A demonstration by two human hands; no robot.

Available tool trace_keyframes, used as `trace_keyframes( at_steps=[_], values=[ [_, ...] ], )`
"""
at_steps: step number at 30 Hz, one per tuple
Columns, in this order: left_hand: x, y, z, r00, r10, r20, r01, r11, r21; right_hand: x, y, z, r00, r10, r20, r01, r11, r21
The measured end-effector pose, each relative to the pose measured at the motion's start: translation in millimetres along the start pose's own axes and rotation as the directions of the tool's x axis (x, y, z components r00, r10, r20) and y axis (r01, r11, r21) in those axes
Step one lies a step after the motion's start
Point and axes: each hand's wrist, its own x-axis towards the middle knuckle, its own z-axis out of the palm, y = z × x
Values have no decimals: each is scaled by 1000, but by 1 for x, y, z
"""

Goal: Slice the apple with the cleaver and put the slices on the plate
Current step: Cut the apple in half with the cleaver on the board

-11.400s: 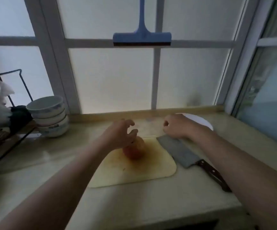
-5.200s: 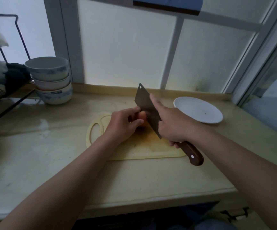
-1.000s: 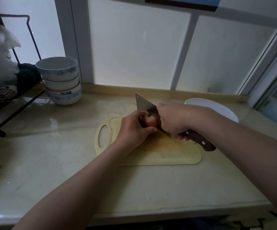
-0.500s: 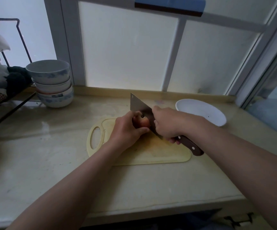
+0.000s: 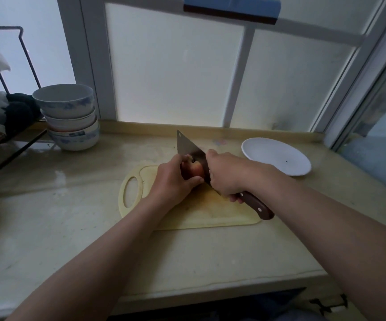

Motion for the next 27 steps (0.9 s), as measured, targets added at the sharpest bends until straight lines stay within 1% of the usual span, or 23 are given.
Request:
trace_keyframes(
  at_steps=[2,5,10,13,15,19,23,27],
  values=[
    [-1,1,1,1000,9,2,-9,1000,12,4,1,-4,1000,6,18,-6,1000,-16],
    [-1,3,1,1000,16,14,-17,1000,21,4,5,-6,1000,-1,23,1,1000,7],
    [-2,2,-1,1000,30,10,-30,999,-37,-6,16,15,999,-7,-34,9,998,66],
    [-1,0,-1,1000,12,2,-12,999,-43,-2,13,19,999,-10,-45,12,999,45],
    [-1,1,-2,1000,-2,-3,2,999,-34,3,10,13,1000,-7,-24,7,1000,24],
    [-6,6,1,998,61,14,-61,998,1,11,4,9,999,22,43,-23,1000,17],
    [-6,1,1,998,57,-9,-58,997,-43,11,2,15,998,44,35,-44,999,-2],
    [-4,-2,2,999,47,-3,-47,996,-79,10,4,17,998,55,3,-55,998,4]
  ],
)
